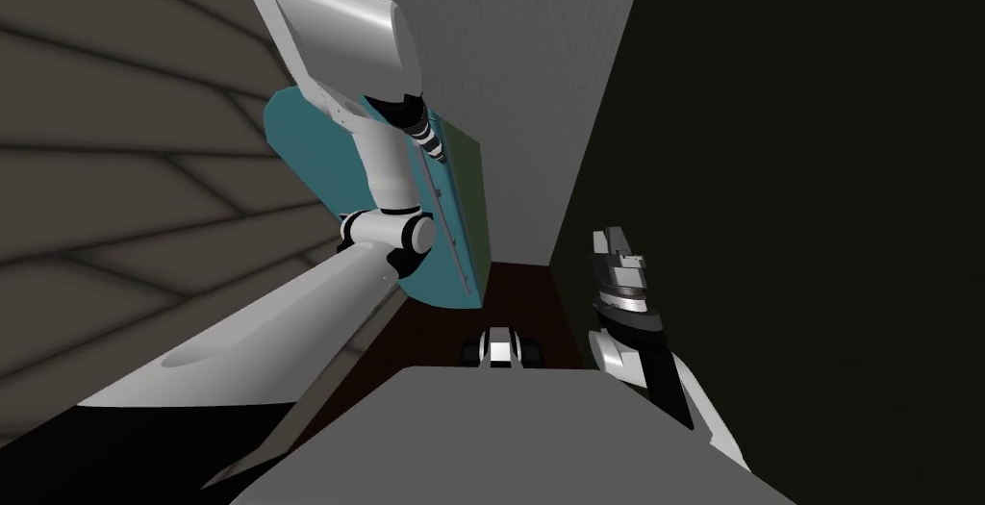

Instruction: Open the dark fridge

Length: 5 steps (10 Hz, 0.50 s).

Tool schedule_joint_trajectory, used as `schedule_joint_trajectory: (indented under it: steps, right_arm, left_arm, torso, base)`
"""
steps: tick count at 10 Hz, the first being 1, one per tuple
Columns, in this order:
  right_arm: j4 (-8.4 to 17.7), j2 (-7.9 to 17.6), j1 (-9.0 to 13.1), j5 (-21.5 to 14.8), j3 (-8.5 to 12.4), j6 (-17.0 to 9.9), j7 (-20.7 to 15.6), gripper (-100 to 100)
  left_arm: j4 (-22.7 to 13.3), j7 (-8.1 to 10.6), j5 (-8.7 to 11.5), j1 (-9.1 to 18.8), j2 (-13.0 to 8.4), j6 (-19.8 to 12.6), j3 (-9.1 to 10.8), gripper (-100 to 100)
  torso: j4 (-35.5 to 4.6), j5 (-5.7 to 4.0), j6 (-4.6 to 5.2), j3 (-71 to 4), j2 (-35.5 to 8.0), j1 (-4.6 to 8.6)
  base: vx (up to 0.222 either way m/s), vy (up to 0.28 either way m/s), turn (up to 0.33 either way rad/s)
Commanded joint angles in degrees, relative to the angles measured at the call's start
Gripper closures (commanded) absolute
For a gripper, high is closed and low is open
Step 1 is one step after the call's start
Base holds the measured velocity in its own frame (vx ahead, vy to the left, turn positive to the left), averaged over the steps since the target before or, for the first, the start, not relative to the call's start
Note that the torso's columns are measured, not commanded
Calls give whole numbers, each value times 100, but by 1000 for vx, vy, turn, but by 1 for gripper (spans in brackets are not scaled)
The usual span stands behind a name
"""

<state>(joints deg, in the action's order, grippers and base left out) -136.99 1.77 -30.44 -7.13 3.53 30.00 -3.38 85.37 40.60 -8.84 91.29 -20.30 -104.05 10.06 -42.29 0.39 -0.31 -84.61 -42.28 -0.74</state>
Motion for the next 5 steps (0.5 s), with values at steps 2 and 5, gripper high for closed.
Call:
schedule_joint_trajectory:
  steps: [2, 5]
  right_arm:
    - [0, 0, 0, 0, 0, 0, 0, 0]
    - [1, 2, 3, 0, 1, -1, 0, 0]
  left_arm:
    - [-15, -33, -4, 21, 8, 20, -43, 100]
    - [258, -206, 248, 8, -44, -186, 120, 100]
  torso:
    - [15, -24, 20, -13, 21, 49]
    - [-16, -22, 29, 40, -58, 27]
  base:
    - [27, -10, -11]
    - [-172, 130, -131]
